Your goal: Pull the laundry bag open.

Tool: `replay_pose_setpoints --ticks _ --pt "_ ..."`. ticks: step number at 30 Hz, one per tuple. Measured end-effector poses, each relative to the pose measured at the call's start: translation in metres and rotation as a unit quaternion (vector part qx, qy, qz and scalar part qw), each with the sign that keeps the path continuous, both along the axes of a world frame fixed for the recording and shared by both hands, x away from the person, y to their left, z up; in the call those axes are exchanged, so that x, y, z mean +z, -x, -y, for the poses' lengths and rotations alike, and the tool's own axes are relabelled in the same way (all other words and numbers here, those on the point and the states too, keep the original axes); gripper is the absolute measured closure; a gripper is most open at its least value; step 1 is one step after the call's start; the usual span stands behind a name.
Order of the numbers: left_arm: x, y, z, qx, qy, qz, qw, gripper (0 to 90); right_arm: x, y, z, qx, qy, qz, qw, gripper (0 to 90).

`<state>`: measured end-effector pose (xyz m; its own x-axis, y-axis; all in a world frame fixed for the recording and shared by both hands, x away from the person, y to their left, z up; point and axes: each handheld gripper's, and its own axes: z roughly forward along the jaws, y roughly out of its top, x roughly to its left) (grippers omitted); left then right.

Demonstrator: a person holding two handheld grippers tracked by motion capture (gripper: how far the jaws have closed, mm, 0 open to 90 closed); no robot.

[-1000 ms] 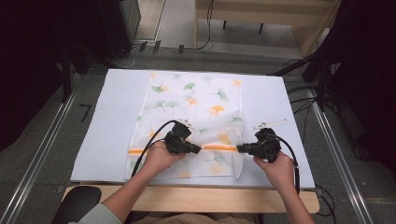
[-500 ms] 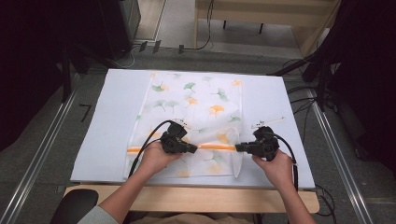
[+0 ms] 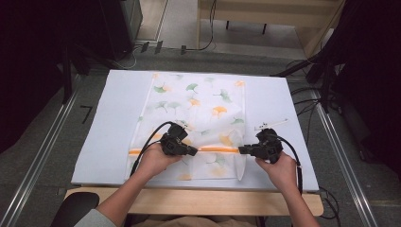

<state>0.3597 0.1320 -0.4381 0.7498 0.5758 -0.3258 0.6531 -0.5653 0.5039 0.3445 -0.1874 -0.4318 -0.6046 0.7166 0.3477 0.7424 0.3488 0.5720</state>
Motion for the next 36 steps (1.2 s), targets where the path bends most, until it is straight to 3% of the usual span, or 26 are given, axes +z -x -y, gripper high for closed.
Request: replay_pose_setpoints --ticks 22,30,36 --pt "0.011 0.002 -0.012 -0.003 -0.018 0.002 0.9998 90.0 -0.001 0.0 -0.001 -0.003 0.0 0.001 1.0 85.6" --pt "0.011 0.002 -0.018 -0.007 -0.01 0.007 0.9999 90.0 0.0 0.0 0.001 -0.003 -0.003 0.004 1.0 85.6" --pt "0.008 -0.001 -0.021 0.003 0.005 0.005 1.0 90.0 0.0 0.0 0.002 -0.004 -0.008 0.004 1.0 85.6"
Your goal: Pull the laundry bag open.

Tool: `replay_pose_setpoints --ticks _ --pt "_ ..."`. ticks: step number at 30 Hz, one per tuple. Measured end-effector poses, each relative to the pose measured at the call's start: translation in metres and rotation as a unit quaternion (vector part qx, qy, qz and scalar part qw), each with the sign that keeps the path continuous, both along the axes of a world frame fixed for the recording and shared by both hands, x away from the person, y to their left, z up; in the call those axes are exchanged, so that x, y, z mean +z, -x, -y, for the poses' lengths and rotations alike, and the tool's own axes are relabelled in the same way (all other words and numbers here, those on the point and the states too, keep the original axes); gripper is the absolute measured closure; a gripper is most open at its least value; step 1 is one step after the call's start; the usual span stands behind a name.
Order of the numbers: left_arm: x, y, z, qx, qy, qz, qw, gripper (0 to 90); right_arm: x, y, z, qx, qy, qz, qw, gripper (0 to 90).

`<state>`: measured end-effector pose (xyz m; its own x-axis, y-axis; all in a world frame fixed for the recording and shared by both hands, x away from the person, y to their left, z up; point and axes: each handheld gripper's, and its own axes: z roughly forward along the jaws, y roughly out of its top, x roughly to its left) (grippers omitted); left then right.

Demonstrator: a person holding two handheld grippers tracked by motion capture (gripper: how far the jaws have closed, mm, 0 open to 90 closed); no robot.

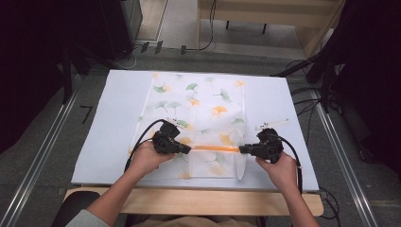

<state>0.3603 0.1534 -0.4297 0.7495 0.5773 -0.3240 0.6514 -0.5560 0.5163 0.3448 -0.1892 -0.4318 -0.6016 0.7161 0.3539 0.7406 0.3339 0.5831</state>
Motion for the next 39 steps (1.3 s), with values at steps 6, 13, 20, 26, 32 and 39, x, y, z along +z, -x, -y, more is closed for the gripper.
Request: replay_pose_setpoints --ticks 6,13,20,26,32,39 --pt "0.001 -0.002 -0.005 0.003 0.001 -0.002 1.0 90.0 0.0 0.0 0.002 -0.002 -0.002 0.0 1.0 85.6" --pt "0.003 -0.003 -0.013 0.006 0.007 -0.008 0.9999 90.0 0.0 0.0 0.001 0.0 -0.002 -0.001 1.0 85.5" --pt "-0.002 -0.005 -0.016 0.005 -0.002 -0.017 0.9998 90.0 0.001 0.0 0.003 0.003 0.0 -0.001 1.0 85.5" --pt "-0.001 -0.005 -0.021 0.01 0.002 -0.021 0.9997 90.0 0.001 -0.001 0.005 0.002 -0.001 -0.002 1.0 85.5" --pt "-0.001 -0.005 -0.024 0.009 -0.002 -0.02 0.9998 90.0 0.001 -0.001 0.004 0.002 0.002 -0.003 1.0 85.5" --pt "-0.001 -0.005 -0.032 0.014 -0.003 -0.027 0.9995 90.0 0.001 0.0 0.008 0.004 0.001 -0.003 1.0 85.5"
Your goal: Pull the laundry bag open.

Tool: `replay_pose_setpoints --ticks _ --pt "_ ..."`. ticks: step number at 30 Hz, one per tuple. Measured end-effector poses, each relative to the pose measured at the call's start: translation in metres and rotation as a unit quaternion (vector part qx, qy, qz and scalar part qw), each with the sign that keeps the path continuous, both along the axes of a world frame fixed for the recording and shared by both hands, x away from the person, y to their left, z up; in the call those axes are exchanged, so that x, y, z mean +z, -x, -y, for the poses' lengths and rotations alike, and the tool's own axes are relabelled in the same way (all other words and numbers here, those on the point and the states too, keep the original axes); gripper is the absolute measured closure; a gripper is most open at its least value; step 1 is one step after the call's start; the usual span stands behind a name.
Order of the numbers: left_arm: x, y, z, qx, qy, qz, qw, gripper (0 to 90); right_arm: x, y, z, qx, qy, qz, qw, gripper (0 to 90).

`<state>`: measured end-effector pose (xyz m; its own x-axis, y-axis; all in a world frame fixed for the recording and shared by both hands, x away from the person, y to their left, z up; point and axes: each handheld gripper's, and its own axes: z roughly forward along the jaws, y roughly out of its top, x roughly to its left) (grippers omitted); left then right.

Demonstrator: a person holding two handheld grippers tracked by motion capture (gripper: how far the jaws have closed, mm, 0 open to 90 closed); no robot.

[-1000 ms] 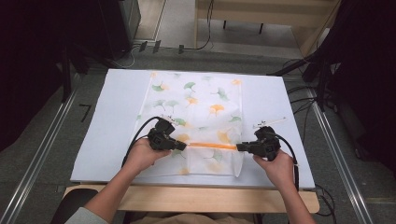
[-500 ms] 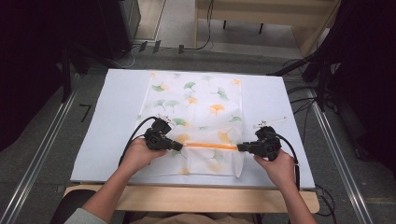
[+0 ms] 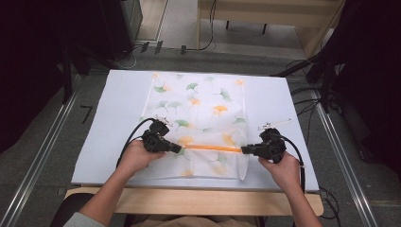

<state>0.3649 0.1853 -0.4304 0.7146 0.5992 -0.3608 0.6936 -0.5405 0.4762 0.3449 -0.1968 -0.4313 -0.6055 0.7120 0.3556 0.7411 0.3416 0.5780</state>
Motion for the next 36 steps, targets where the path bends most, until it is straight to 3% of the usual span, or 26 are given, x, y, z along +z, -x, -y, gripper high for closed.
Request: replay_pose_setpoints --ticks 9,33,36 --pt "0.0 0.002 -0.01 0.005 -0.007 -0.006 1.0 90.0 0.0 0.0 -0.001 0.004 0.003 -0.003 1.0 85.5" --pt "0.002 0.005 -0.025 0.013 -0.002 -0.01 0.9999 90.0 -0.001 -0.002 0.0 0.004 -0.001 -0.001 1.0 85.4" --pt "0.0 0.005 -0.026 0.009 -0.01 -0.01 0.9999 90.0 0.0 -0.002 0.0 0.003 0.0 -0.002 1.0 85.4"
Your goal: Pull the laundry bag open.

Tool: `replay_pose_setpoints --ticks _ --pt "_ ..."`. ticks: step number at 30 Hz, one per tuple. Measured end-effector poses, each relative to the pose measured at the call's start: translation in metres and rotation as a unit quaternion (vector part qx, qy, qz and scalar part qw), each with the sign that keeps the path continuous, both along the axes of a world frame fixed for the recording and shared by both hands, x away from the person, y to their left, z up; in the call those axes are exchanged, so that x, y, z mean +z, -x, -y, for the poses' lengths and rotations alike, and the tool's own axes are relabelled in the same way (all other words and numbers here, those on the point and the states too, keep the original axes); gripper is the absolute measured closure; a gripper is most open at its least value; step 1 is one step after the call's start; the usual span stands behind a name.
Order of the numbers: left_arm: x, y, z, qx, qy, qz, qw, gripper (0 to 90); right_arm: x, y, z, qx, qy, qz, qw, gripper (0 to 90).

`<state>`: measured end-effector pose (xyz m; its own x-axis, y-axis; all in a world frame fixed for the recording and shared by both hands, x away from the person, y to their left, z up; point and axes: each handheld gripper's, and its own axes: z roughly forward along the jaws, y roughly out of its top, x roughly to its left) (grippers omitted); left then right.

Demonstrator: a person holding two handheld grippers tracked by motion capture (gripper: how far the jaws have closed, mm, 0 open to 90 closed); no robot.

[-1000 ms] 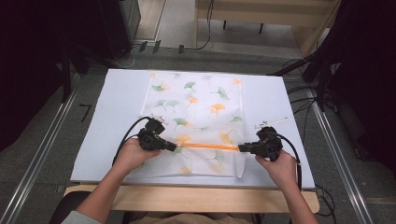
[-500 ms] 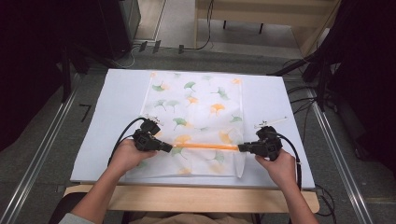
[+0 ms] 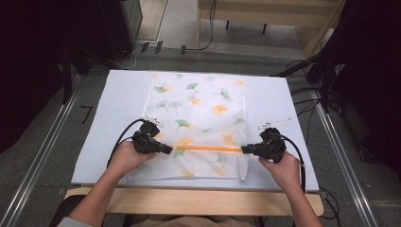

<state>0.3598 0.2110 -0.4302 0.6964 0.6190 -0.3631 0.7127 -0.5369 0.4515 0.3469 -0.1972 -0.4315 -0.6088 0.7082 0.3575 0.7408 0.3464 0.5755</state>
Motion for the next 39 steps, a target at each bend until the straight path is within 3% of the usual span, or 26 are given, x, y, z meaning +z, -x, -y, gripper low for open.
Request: replay_pose_setpoints --ticks 4,8,24,39 --pt "0.002 -0.001 -0.004 0.009 0.01 -0.001 0.9999 90.0 -0.001 0.0 0.0 0.001 0.001 0.001 1.0 85.5" --pt "0.002 0.001 -0.006 0.002 0.003 -0.001 1.0 90.0 0.0 0.0 0.0 0.0 0.001 0.001 1.0 85.4" --pt "0.004 0.005 -0.038 0.028 -0.002 -0.002 0.9996 90.0 0.0 -0.001 0.0 0.0 0.001 -0.001 1.0 85.4" --pt "0.003 0.005 -0.037 0.024 -0.002 -0.003 0.9997 90.0 0.0 -0.001 0.0 0.001 0.001 0.001 1.0 85.4"
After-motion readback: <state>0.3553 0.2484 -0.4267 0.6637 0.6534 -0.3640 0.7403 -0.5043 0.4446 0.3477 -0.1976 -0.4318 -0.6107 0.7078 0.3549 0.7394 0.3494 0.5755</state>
